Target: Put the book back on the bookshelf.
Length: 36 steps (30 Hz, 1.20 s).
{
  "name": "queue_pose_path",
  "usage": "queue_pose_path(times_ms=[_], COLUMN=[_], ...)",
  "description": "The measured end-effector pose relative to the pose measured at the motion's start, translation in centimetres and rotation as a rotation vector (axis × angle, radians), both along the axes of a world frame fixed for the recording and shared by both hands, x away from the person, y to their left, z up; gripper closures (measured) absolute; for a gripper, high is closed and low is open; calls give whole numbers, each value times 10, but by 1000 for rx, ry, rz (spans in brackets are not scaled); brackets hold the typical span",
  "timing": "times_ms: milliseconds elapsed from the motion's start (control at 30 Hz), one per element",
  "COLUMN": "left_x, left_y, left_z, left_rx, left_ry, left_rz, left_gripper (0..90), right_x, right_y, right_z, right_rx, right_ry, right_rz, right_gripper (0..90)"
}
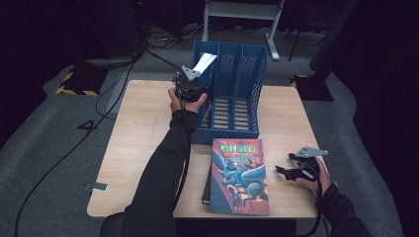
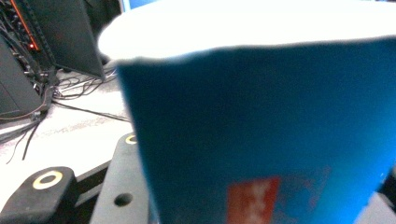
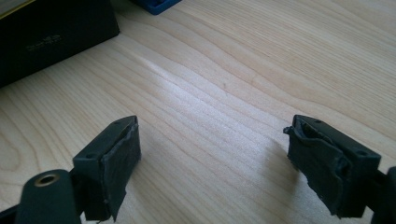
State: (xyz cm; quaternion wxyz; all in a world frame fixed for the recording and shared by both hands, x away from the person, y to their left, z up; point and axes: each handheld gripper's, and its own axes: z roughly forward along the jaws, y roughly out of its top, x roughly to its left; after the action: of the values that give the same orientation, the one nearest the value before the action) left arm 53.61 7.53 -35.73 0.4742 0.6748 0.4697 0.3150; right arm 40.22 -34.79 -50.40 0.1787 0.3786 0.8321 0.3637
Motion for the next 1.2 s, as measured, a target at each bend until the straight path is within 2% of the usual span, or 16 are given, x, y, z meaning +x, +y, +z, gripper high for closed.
queue_pose_path(times_ms=[67, 167, 533, 733, 900, 1133, 1200], left_x=[-4, -12, -24, -25, -27, -41, -42], left_y=[1, 1, 3, 4, 9, 19, 20], left_z=[-2, -5, -11, -13, -16, -26, -29], left_rx=[-8, 9, 17, -1, -36, 22, 36], left_ry=[-3, -14, -28, -37, -35, -34, -30], left_rz=[0, -12, -33, -28, -52, -129, -136], left_gripper=[585, 583, 570, 553, 499, 447, 444], right_x=[0, 0, 0, 0, -1, 0, 0], right_y=[0, 0, 0, 0, 0, 0, 0], right_z=[0, 0, 0, 0, 0, 0, 0], right_rx=[0, 0, 0, 1, 0, 2, 2], right_ry=[0, 0, 0, 1, 0, 2, 3], right_rz=[-1, -2, -4, -5, -6, -6, -7], right_gripper=[173, 173, 173, 173, 173, 173, 173])
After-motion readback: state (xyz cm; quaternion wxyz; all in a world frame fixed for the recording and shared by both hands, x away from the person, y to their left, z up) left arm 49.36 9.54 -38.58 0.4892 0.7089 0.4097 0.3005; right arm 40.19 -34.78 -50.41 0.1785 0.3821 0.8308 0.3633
